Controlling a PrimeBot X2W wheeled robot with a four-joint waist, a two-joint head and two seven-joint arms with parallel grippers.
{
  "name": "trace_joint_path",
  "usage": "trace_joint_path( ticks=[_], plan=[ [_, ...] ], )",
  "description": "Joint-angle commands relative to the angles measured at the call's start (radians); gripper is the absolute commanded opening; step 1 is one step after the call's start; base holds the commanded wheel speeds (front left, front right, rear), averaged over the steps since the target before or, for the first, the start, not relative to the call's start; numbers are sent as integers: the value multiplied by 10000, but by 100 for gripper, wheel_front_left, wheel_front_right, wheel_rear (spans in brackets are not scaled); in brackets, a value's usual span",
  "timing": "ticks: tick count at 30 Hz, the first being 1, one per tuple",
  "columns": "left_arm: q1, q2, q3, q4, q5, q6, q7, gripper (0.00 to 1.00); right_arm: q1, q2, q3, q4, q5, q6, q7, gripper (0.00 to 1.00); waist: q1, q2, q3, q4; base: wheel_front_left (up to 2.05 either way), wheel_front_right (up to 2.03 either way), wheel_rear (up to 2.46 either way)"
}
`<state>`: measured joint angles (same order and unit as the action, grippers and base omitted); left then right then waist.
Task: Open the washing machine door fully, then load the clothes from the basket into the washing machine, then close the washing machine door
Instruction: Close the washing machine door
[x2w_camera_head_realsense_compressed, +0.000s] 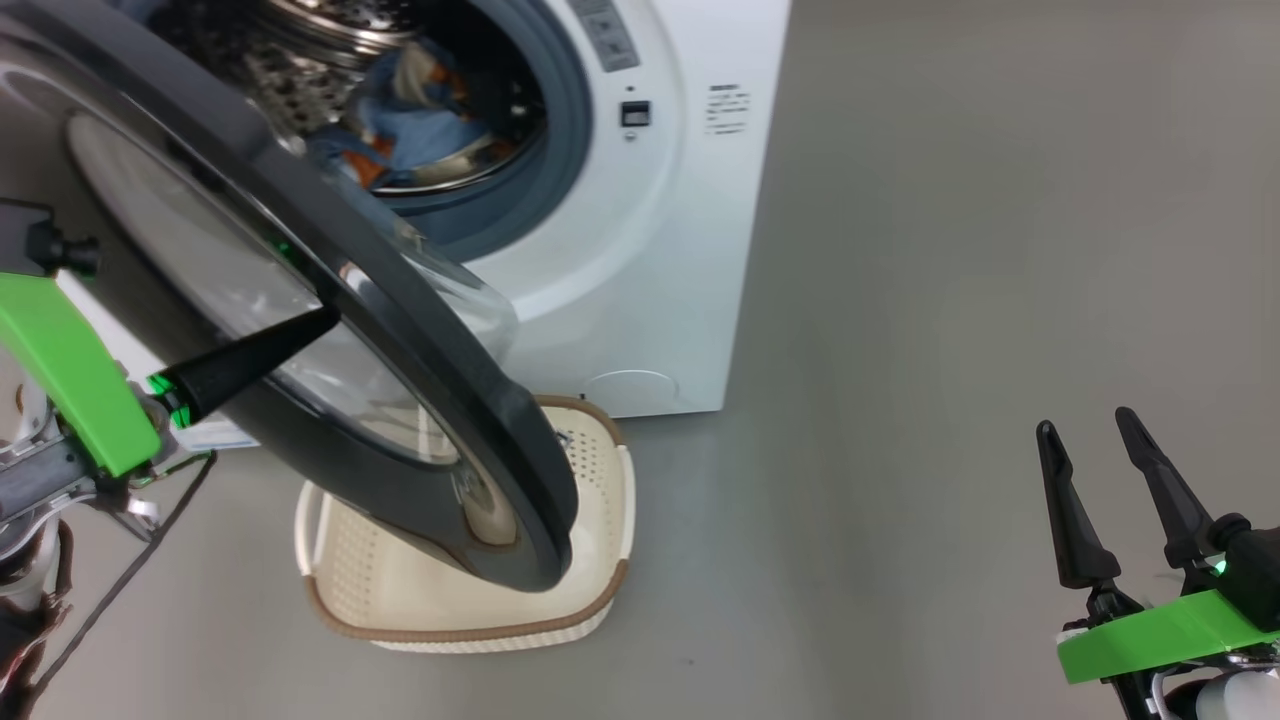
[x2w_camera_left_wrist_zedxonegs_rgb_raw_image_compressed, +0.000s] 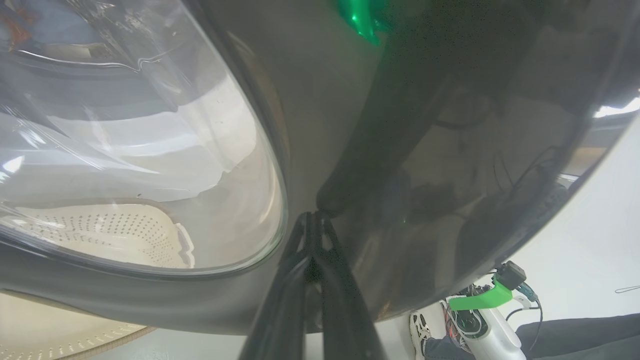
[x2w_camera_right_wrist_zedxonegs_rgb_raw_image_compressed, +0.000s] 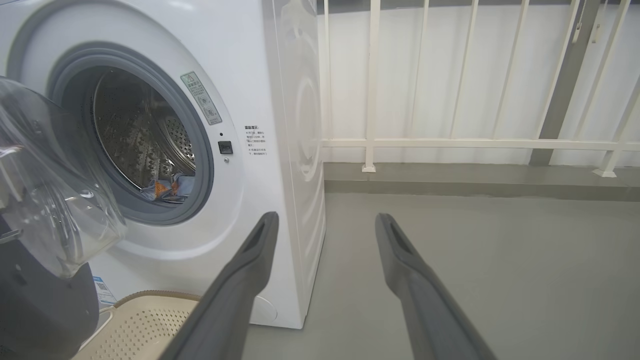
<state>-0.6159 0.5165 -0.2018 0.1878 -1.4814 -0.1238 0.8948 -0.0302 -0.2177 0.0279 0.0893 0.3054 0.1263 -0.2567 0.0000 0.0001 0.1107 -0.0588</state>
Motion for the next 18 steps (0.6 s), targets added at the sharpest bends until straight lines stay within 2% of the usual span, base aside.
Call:
trace_joint_path(
  ticks=[1, 7, 18],
  plan=[
    [-555, 371, 450, -177, 146, -69, -125, 0, -109, -142, 126, -294, -81, 44, -51, 100, 0, -1, 78, -314, 0, 0, 0],
    [-546, 365, 494, -35, 114, -69, -364, 0, -38, -130, 83, -317, -96, 44, -51, 100, 0, -1, 61, -406, 0, 0, 0],
    [18, 503, 461, -80, -5, -69, -598, 0, -44, -187, 188, -252, -113, 44, -51, 100, 0, -1, -147, -65, 0, 0, 0]
  ],
)
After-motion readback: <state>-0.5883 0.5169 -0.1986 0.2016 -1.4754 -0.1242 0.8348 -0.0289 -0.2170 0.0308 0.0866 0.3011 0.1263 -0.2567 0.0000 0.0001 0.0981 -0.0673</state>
